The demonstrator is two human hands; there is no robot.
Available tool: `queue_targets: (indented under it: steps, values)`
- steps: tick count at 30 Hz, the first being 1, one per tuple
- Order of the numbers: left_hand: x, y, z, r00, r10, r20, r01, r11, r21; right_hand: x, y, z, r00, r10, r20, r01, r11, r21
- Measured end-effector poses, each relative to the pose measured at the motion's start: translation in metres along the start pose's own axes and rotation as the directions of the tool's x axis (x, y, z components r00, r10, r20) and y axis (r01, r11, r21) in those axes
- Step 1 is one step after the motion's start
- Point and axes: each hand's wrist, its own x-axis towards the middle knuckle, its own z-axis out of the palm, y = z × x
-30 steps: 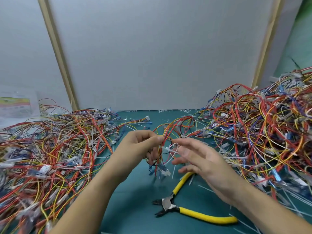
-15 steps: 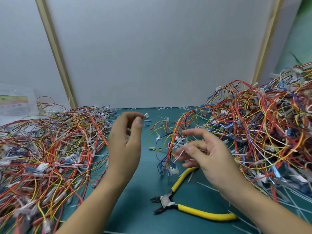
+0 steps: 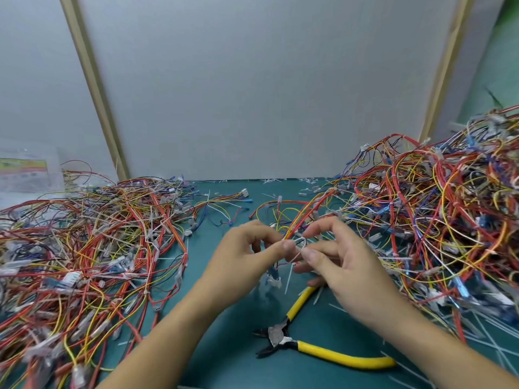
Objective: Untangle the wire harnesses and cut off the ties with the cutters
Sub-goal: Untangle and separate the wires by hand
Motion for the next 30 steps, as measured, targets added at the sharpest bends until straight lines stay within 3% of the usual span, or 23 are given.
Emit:
queue_targets:
  steps: [4,8,12,13,15,17,18,22,25,27,30]
  values:
    - [0.001,-0.001,0.002,0.994,-0.099,-0.041,0.09,0.982,-0.168,-0.001,-0.005,-0.002,0.997,-0.077,0.007,0.077,0.993,-0.093]
    - [0.001,-0.001,0.0,0.993,-0.11,-0.05,0.099,0.98,-0.174,0.001,-0.008,-0.003,0.996,-0.084,0.006,0.084,0.996,-0.01]
    - [-0.001,0.007,-0.003,0.995,-0.078,0.057,0.087,0.984,-0.156,0.005,-0.008,-0.007,0.999,-0.028,-0.026,0.032,0.986,0.165]
    - [-0.001,0.007,-0.004,0.997,-0.063,0.036,0.068,0.984,-0.164,0.005,-0.008,-0.008,0.999,-0.01,-0.042,0.018,0.976,0.216]
    - [0.001,0.004,-0.005,0.99,0.001,-0.144,-0.017,0.994,-0.107,0.006,-0.01,-0.01,0.997,0.016,-0.074,0.007,0.953,0.302]
    - [0.003,0.0,-0.008,0.944,0.029,-0.33,-0.041,0.999,-0.027,0.006,-0.012,-0.013,0.995,0.023,-0.101,0.016,0.928,0.372]
    - [0.003,-0.001,-0.01,0.934,0.029,-0.355,-0.038,0.999,-0.018,0.007,-0.013,-0.014,0.993,0.021,-0.112,0.026,0.913,0.406]
    - [0.002,-0.005,-0.007,0.993,0.011,-0.116,-0.004,0.998,0.063,0.007,-0.02,-0.018,0.992,0.005,-0.126,0.062,0.85,0.523]
    - [-0.001,-0.007,0.002,0.997,-0.025,0.072,0.017,0.994,0.111,0.007,-0.022,-0.021,0.993,0.001,-0.116,0.065,0.821,0.567]
    - [-0.003,-0.007,0.004,0.995,-0.055,0.079,0.053,0.998,0.028,0.007,-0.023,-0.021,0.994,0.01,-0.104,0.053,0.81,0.584]
    - [-0.004,-0.002,0.005,0.997,0.008,-0.078,-0.013,0.997,-0.07,0.005,-0.022,-0.019,0.998,0.013,-0.06,0.022,0.831,0.556]
